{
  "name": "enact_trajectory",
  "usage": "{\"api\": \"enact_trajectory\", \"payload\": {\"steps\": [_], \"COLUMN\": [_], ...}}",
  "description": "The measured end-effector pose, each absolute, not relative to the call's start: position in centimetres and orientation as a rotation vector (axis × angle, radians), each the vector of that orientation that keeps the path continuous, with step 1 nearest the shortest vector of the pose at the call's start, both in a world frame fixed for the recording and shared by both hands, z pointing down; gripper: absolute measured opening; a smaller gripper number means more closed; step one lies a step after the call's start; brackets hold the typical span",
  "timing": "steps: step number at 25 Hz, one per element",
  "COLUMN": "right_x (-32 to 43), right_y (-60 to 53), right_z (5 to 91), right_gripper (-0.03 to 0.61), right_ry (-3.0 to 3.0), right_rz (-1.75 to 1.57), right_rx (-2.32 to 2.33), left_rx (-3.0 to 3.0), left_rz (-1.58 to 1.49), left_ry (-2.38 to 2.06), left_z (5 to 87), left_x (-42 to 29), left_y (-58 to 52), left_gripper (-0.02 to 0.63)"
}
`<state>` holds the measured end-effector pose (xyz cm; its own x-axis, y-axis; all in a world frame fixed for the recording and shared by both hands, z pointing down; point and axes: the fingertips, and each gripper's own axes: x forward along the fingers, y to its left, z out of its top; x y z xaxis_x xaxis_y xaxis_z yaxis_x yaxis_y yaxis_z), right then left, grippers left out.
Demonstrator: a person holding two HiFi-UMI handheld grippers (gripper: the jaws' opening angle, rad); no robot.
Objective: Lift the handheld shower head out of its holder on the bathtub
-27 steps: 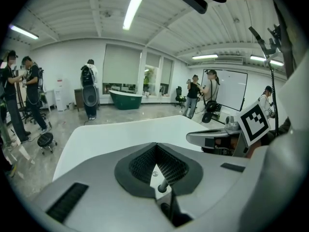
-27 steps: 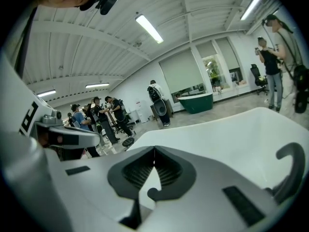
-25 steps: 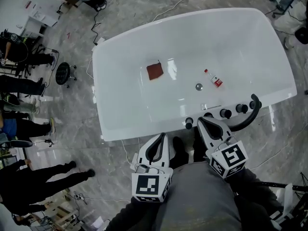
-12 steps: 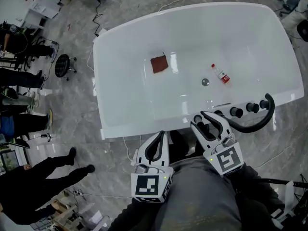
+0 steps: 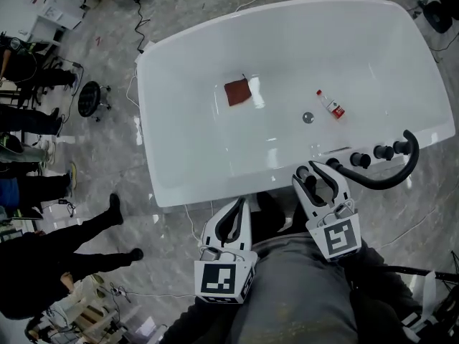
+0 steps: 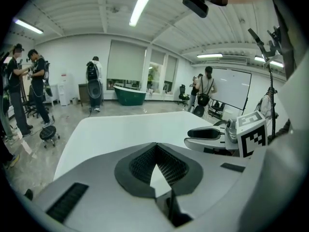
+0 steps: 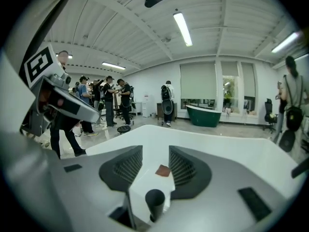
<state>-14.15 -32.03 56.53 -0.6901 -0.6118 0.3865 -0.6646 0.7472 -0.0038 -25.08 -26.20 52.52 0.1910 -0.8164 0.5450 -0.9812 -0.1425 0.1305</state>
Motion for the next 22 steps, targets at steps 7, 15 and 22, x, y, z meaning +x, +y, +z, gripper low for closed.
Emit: {"api": "enact_trajectory", "payload": {"steps": [7, 15, 22], "right_x": [-13.4, -12.2, -12.1], "right_y": [-31.6, -30.9, -31.3], "right_z": [61.1, 64.6, 64.7], "right_gripper": [0.155, 0.156, 0.155], "right_ry": [-2.519, -2.46, -2.388], "right_rz": [0.157, 0.205, 0.188], "right_rx": [1.066, 1.142, 1.164], "left_rx": [2.033, 2.068, 2.08], "left_rz": [0.508, 0.546, 0.559], "left_ry": [-1.652, -1.635, -1.639], "left_z": [56.0, 56.1, 54.6], "left_x": [-25.3, -24.9, -25.0], "left_y": [-26.0, -25.8, -25.8], "left_gripper": [0.003, 0.003, 0.003]}}
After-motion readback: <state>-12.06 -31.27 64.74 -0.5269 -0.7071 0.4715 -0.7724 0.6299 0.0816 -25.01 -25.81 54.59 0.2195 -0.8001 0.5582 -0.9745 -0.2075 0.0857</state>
